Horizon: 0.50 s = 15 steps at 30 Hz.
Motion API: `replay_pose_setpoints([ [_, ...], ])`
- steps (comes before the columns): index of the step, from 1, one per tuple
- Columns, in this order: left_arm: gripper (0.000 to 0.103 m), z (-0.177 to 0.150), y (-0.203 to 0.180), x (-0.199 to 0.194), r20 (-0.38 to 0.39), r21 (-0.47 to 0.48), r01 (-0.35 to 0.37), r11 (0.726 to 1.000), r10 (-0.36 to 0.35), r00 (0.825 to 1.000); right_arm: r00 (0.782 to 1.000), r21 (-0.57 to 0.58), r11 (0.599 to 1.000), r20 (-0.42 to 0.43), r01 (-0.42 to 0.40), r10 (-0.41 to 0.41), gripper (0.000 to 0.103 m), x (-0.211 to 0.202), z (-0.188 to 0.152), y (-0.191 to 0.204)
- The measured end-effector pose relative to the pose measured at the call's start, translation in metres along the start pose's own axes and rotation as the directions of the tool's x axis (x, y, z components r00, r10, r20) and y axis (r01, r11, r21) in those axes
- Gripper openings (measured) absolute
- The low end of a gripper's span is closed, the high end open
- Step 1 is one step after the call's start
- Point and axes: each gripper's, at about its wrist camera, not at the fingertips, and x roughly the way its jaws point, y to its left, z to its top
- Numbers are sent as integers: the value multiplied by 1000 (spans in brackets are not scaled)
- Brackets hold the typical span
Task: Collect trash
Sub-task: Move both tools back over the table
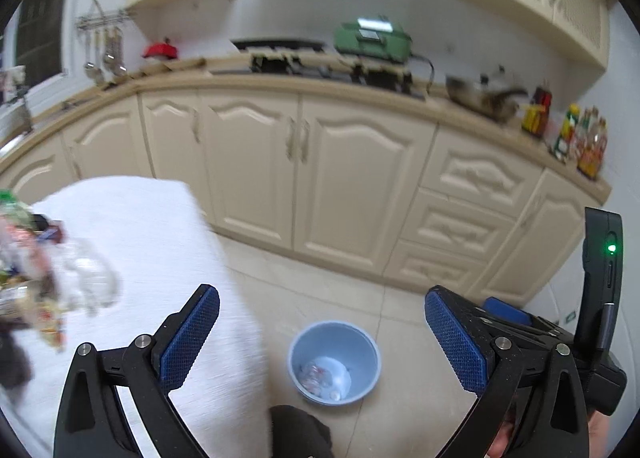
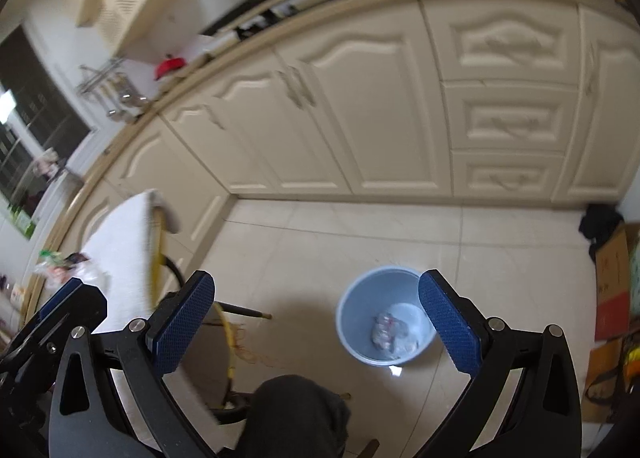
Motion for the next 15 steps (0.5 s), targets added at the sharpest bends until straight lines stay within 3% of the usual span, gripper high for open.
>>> replay_pose_setpoints([
  [7, 102, -37, 38, -114, 112, -35, -63, 997, 67, 991, 995, -110, 991, 56, -72, 79, 103, -39, -9, 81],
  [15, 102, -95, 83, -230, 227, -135, -164, 977, 192, 955, 983, -301, 943, 71, -141, 169, 103, -68, -32, 178],
])
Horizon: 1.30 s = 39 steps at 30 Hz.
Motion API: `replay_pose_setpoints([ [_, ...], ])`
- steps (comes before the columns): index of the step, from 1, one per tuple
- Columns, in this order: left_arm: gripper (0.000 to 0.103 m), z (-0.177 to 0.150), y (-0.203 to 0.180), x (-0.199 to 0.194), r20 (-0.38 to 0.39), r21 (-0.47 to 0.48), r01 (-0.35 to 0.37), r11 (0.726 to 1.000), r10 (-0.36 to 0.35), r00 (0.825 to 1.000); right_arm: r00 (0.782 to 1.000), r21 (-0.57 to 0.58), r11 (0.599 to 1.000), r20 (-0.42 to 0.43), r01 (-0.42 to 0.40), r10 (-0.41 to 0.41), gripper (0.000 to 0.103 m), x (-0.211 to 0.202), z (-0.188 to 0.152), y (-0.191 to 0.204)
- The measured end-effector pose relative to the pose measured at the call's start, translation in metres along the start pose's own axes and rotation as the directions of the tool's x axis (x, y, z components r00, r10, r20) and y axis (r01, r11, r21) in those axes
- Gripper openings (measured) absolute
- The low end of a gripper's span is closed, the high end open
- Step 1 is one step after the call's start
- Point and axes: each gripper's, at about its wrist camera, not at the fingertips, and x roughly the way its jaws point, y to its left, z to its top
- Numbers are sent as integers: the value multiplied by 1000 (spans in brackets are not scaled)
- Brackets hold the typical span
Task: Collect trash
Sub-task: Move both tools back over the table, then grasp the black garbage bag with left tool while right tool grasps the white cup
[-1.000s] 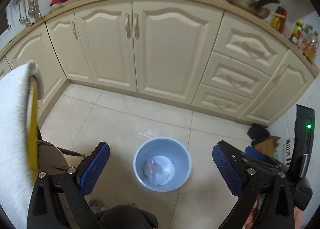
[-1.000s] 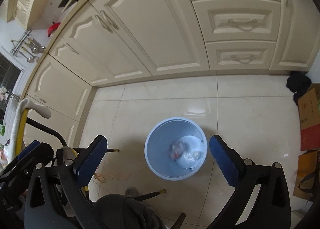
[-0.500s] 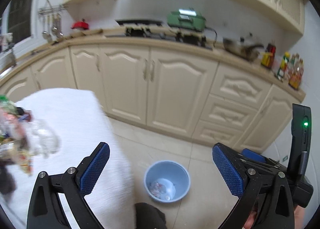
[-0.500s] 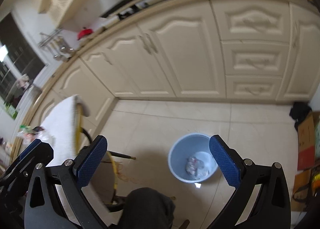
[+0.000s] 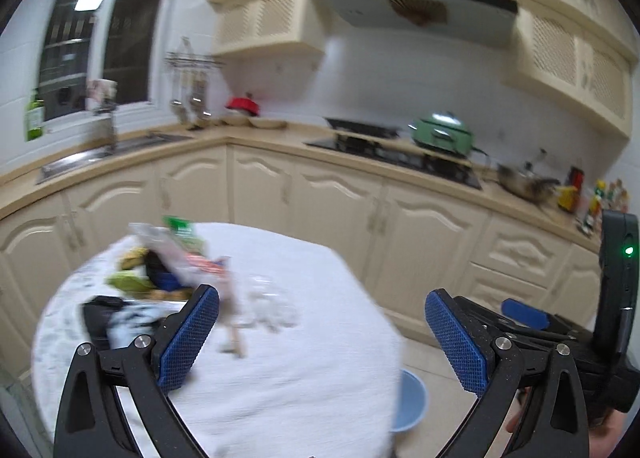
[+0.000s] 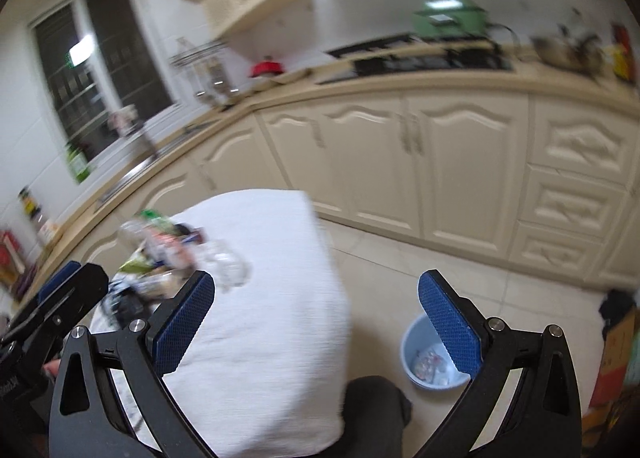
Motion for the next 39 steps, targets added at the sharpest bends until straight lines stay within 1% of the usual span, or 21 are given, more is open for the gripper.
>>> replay_pose_setpoints([
  [1, 102, -4, 8, -11, 9, -11, -21, 1000, 21, 1000, 1000, -39, 999, 1, -12, 12, 103, 1, 0, 18],
  [3, 102, -15, 23, -33, 23, -37, -60, 998, 61, 998, 1000, -90, 996, 0, -27, 27, 103, 4, -1, 41],
  [6, 102, -32, 40, -60, 39, -62, -141, 988, 143, 989, 999, -145, 988, -9, -50, 49, 103, 11, -6, 68],
  [11, 102, -58, 60, -95, 32, -115, -217, 969, 222, 974, 996, -199, 976, -37, -84, 78, 103, 25, -16, 103],
  [13, 102, -63, 62, -100, 23, -118, -238, 964, 242, 970, 995, -217, 972, -49, -94, 86, 103, 32, -19, 113],
  [14, 102, -71, 65, -106, 12, -119, -251, 961, 254, 967, 995, -226, 969, -55, -98, 88, 103, 36, -21, 118],
  [18, 102, -63, 59, -93, -22, -132, -263, 956, 263, 965, 992, -242, 964, -85, -111, 93, 103, 50, -26, 131],
  [19, 102, -68, 58, -93, -35, -141, -267, 953, 265, 964, 992, -247, 963, -92, -112, 91, 103, 55, -28, 132],
  [20, 102, -66, 56, -88, -47, -149, -268, 952, 264, 963, 991, -250, 962, -97, -112, 90, 103, 56, -30, 134],
  [21, 102, -58, 54, -80, -59, -155, -268, 951, 262, 963, 990, -252, 961, -106, -114, 89, 103, 60, -31, 135],
  [22, 102, -62, 51, -76, -77, -165, -272, 948, 262, 962, 989, -254, 960, -117, -114, 87, 103, 65, -32, 135],
  [24, 102, -46, 52, -53, -111, -179, -270, 946, 253, 961, 988, -256, 961, -135, -109, 76, 103, 77, -35, 134],
  [25, 102, -49, 47, -44, -134, -187, -272, 944, 249, 959, 987, -253, 961, -142, -107, 73, 103, 81, -37, 133],
  [27, 102, -39, 47, -23, -167, -193, -283, 939, 253, 953, 985, -242, 965, -158, -100, 63, 103, 90, -39, 128],
  [29, 102, -33, 40, 0, -202, -198, -313, 929, 274, 940, 984, -231, 969, -170, -83, 44, 103, 99, -41, 120],
  [30, 102, -28, 48, 5, -213, -202, -321, 925, 278, 937, 983, -225, 971, -176, -83, 43, 103, 103, -42, 116],
  [31, 102, -25, 47, 14, -226, -206, -329, 922, 282, 932, 982, -220, 972, -183, -80, 39, 103, 108, -42, 111],
  [34, 102, -11, 43, 46, -257, -229, -372, 900, 313, 914, 979, -222, 973, -204, -67, 21, 103, 121, -43, 99],
  [39, 102, 4, 39, 90, -303, -265, -438, 859, 356, 884, 970, -208, 975, -241, -76, 24, 103, 137, -46, 88],
])
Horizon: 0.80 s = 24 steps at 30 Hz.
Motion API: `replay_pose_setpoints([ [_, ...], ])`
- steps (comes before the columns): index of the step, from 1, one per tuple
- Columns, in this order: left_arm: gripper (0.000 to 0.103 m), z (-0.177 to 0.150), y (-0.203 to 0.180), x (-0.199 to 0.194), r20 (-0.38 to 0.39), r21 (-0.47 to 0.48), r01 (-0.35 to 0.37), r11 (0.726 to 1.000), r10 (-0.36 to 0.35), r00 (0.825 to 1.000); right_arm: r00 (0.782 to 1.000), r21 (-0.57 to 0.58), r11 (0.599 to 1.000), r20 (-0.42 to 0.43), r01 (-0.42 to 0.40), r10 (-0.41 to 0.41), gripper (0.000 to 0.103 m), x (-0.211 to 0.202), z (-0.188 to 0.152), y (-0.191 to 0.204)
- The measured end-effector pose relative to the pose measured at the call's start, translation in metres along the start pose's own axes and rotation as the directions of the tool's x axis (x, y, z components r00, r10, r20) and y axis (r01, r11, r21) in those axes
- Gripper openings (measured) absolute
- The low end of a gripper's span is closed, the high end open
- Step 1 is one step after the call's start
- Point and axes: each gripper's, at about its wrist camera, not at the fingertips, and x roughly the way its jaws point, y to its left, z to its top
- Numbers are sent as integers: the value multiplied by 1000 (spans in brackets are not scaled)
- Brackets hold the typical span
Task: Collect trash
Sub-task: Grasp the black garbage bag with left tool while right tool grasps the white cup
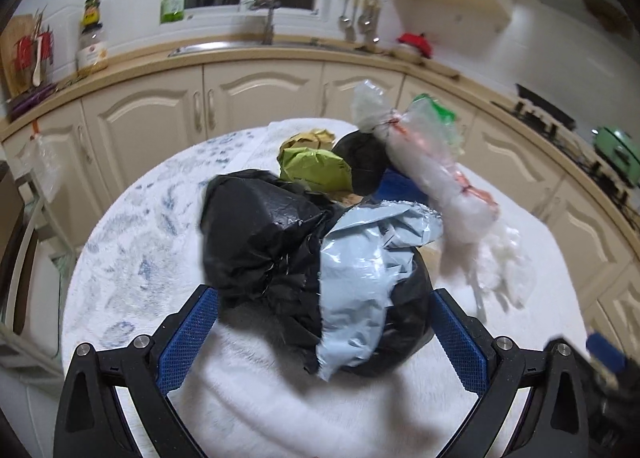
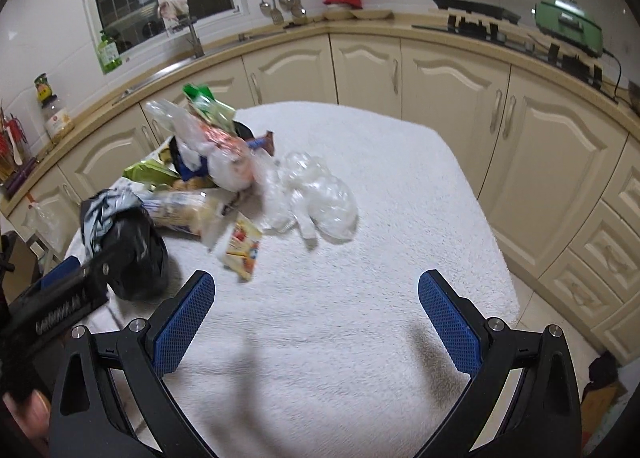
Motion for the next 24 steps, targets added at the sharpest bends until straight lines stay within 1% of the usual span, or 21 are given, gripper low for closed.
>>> replay_pose_setpoints([
  [4, 102, 17, -27, 22, -14, -2, -47, 999, 47, 999, 999, -26, 999, -25, -28, 27, 103, 13, 1, 3],
  [7, 102, 29, -44, 36, -21, 7, -59, 998, 59, 998, 998, -48, 997, -33, -52, 51, 103, 22, 3, 8],
  [9, 102, 32, -47, 50, -28, 1, -49, 999, 49, 998, 997, -60, 996, -43, -64, 62, 103, 29, 5, 12],
  [13, 102, 53, -49, 78, -27, 0, -7, 1000, 7, 1000, 994, -84, 993, -72, -85, 79, 102, 46, 8, 22],
  [15, 101, 60, -40, 91, -31, -17, 23, 1000, -24, 999, 992, -97, 990, -83, -98, 90, 98, 52, 10, 29],
  [16, 99, 62, -34, 95, -33, -25, 36, 999, -36, 999, 991, -102, 989, -89, -105, 97, 94, 56, 11, 33],
  [18, 98, 69, -32, 102, -32, -14, 70, 997, -71, 997, 989, -117, 986, -100, -121, 109, 84, 63, 13, 42],
  [19, 98, 72, -30, 105, -35, -17, 79, 997, -80, 996, 988, -131, 984, -108, -124, 110, 76, 67, 14, 48],
  [20, 98, 75, -27, 109, -40, -33, 96, 995, -97, 994, 988, -143, 982, -114, -123, 107, 69, 71, 14, 51],
  [21, 102, 78, -24, 111, -44, -42, 98, 994, -100, 994, 987, -153, 981, -121, -119, 101, 67, 74, 14, 55],
  [23, 102, 88, -31, 123, -58, -39, 74, 997, -76, 995, 989, -168, 980, -120, -105, 85, 60, 76, 15, 60],
  [24, 102, 92, -38, 130, -59, -27, 62, 998, -64, 996, 989, -165, 980, -119, -110, 91, 57, 77, 15, 60],
])
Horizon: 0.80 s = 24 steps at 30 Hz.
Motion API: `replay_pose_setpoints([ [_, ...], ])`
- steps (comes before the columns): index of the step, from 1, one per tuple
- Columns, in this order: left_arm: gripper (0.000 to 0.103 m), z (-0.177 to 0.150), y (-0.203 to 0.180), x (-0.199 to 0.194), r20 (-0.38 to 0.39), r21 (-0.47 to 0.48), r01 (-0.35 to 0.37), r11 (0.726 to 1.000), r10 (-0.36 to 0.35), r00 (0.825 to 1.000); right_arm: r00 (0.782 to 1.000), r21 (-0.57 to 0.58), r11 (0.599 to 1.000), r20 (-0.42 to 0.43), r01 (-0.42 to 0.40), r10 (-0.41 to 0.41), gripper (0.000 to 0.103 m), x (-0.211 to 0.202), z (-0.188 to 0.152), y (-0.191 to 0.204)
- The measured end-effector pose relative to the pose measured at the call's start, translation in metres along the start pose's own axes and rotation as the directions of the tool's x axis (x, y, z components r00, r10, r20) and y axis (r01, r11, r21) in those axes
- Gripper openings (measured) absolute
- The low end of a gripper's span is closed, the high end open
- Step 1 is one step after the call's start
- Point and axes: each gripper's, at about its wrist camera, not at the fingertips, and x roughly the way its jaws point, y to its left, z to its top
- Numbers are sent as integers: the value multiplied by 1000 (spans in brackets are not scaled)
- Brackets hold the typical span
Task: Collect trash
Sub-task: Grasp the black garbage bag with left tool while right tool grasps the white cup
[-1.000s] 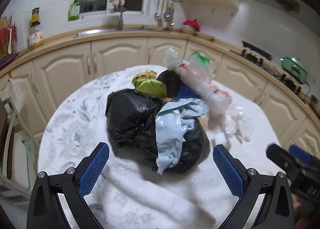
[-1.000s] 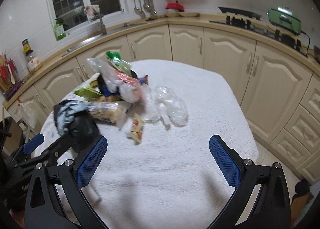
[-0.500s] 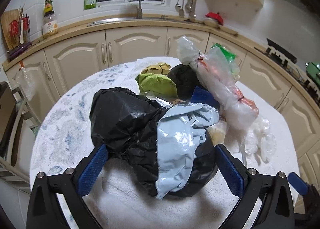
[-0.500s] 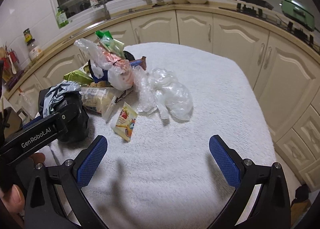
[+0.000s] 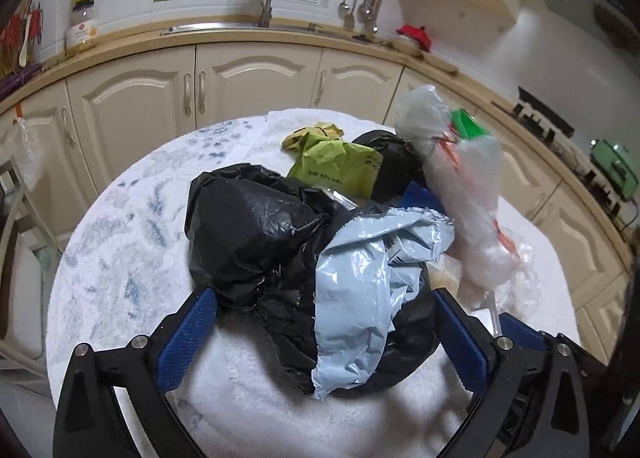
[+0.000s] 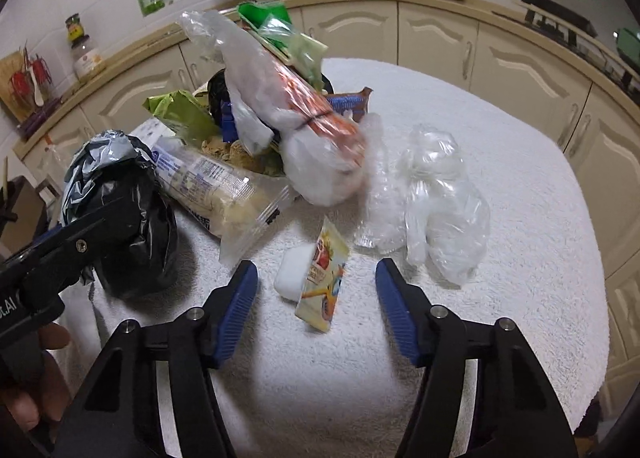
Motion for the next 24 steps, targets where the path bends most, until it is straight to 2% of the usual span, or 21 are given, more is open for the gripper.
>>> replay_pose_setpoints([
  [4, 102, 18, -19, 31, 24, 11, -70, 998, 69, 997, 1000, -9, 1000, -5, 20, -20, 37, 3, 1, 3],
  [5, 103, 23, -21, 39, 23, -3, -70, 998, 70, 997, 1000, -14, 1000, -6, 22, -22, 35, 4, 1, 4],
  [9, 90, 36, -19, 61, 38, -22, -32, 999, 32, 999, 1000, -20, 999, -5, 27, -27, 33, 4, 0, 6],
  [13, 79, 57, -15, 78, 33, -21, 39, 999, -38, 999, 1000, -10, 1000, 8, 20, -20, 28, -2, -3, 4],
  [19, 75, 81, -14, 91, 53, 4, 98, 995, -98, 994, 1000, 15, 1000, 19, -9, 8, 24, -14, -13, 0],
  [21, 75, 78, -9, 86, 63, 7, 118, 993, -118, 991, 1000, 27, 999, 24, -21, 20, 24, -21, -18, -2],
  [24, 75, 97, -14, 93, 94, 25, 130, 991, -131, 987, 1000, 35, 999, 25, -19, 18, 24, -28, -26, -2],
])
